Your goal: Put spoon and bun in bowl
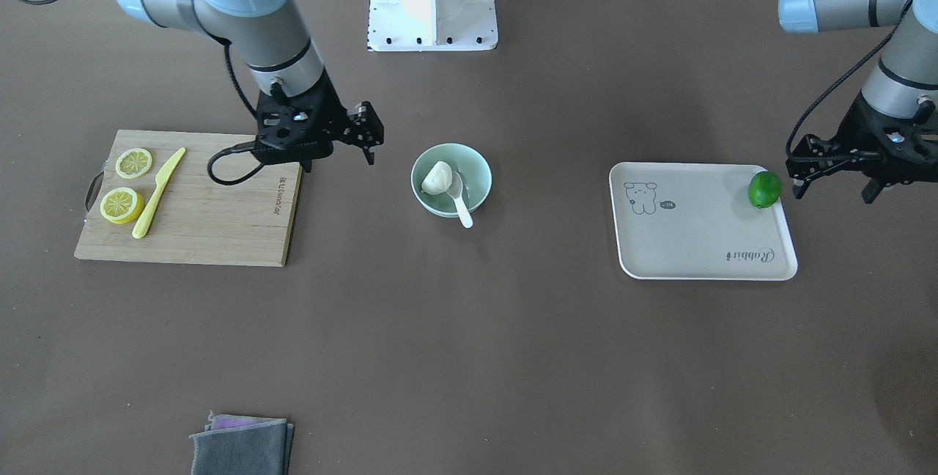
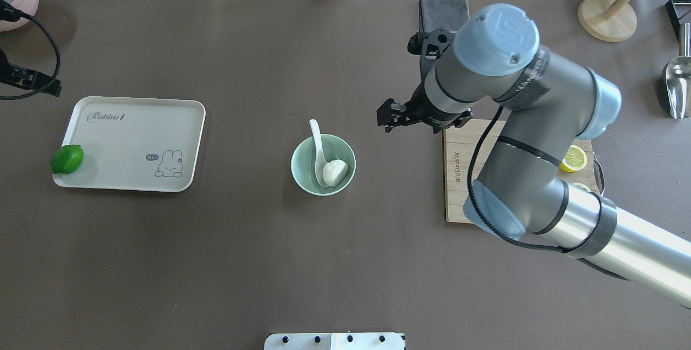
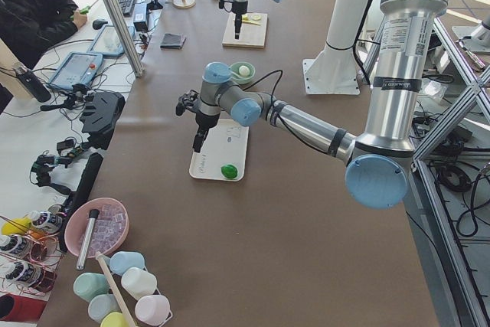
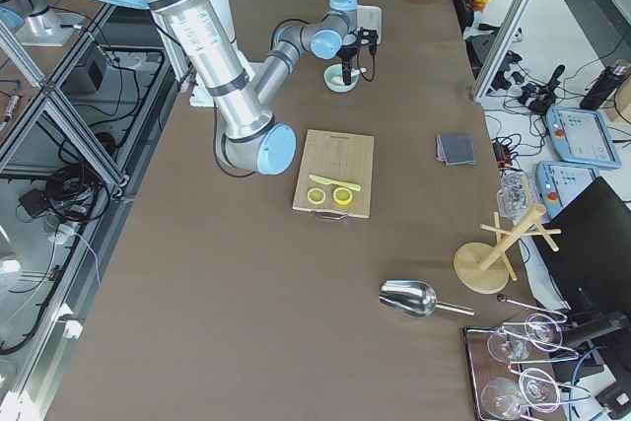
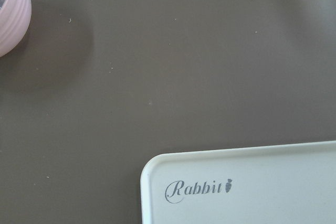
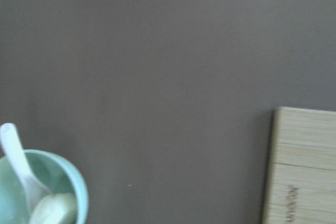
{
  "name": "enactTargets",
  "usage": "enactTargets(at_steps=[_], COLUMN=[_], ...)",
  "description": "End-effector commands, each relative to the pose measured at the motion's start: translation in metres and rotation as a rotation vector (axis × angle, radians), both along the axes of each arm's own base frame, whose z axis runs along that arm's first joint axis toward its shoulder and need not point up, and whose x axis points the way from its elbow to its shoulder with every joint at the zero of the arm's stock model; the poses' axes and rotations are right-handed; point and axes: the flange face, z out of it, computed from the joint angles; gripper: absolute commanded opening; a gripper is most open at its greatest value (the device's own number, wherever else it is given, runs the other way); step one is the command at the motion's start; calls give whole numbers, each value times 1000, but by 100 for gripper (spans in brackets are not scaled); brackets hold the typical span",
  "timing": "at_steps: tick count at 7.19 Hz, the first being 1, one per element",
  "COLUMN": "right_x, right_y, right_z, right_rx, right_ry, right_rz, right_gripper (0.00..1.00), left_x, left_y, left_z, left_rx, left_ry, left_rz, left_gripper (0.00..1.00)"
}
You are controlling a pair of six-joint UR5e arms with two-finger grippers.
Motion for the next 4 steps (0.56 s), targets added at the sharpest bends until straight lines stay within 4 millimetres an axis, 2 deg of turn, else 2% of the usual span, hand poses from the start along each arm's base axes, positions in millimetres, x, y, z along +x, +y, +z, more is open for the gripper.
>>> enactTargets(at_steps=[1,3,4], right_x=[127,268,335], right_y=[-35,-67,-70], right_z=[102,213,282], right_rx=[-29,55,43], right_ry=[73,174,181], right_rz=[-7,-75,-114], right_gripper=[100,100,100], left_x=[-46,-101,-125], left_y=[13,21,26], left_z=[21,42,56], left_rx=[-12,-7,-34], left_ry=[25,62,63], left_rz=[51,76,37], left_gripper=[98,98,98])
